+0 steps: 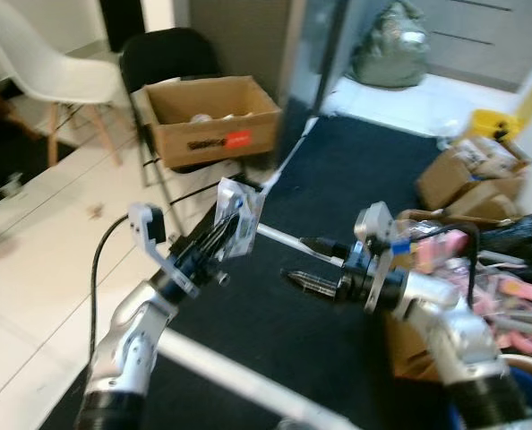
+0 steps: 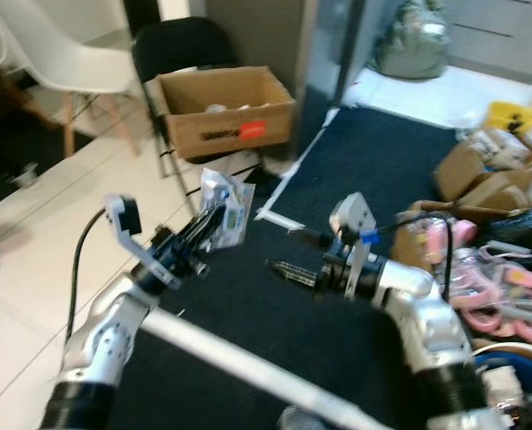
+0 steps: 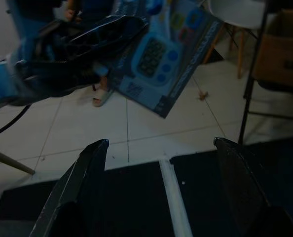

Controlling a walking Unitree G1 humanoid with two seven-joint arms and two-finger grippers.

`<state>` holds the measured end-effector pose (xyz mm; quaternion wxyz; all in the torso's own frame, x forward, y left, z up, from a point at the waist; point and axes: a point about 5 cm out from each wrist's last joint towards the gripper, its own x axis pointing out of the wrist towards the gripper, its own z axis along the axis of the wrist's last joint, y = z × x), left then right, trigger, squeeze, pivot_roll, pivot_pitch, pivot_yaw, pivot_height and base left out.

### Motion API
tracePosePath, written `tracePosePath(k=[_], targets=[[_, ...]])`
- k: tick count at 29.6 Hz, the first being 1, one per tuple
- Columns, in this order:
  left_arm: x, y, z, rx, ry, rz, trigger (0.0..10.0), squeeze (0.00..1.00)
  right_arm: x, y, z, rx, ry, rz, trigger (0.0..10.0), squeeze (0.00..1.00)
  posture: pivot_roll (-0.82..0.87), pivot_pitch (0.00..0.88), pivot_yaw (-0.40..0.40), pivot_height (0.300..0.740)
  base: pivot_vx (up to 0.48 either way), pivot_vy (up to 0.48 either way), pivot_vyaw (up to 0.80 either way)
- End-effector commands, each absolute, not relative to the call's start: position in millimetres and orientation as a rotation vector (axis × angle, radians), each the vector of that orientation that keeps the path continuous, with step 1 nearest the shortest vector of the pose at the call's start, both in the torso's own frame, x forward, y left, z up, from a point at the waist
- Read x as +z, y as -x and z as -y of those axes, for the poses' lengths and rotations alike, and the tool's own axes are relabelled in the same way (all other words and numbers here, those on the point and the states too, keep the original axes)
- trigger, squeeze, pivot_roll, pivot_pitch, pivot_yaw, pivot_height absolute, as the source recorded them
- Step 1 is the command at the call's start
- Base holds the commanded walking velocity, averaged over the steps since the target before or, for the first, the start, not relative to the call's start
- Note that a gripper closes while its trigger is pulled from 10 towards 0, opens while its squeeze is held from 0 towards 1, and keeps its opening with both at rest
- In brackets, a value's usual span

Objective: Picking trash to rubbish bin

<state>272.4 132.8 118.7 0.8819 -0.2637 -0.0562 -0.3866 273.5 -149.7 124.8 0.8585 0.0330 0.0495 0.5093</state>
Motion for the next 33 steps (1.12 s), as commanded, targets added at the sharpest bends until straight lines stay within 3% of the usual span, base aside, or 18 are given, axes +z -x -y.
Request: tracePosePath(k=[1, 4, 11, 33], targets=[[116.7, -272.2, -131.4, -0.816, 0.562, 0.106, 10.0, 0.00, 125.8, -274.3, 151.2, 1.068, -0.061, -0.099, 10.0, 0.00, 0.00, 0.000, -0.027, 0.740, 0.000, 0.000, -0.80], [116.0, -272.2, -131.4, -0.817, 0.565, 0.105, 10.0, 0.00, 125.9, -274.4, 151.2, 1.067, -0.060, -0.093, 10.0, 0.00, 0.00, 0.000, -0.028, 0.740, 0.000, 0.000, -0.80], [116.5, -272.1, -131.2, -0.823, 0.557, 0.116, 10.0, 0.00, 128.4, -276.1, 151.7, 1.055, -0.066, -0.065, 10.0, 0.00, 0.00, 0.000, -0.028, 0.740, 0.186, 0.000, 0.00], [119.2, -271.7, -131.9, -0.823, 0.551, 0.132, 10.0, 0.00, 130.1, -276.7, 152.0, 1.048, -0.069, -0.051, 10.0, 0.00, 0.00, 0.000, -0.024, 0.740, 0.463, 0.000, 0.00]])
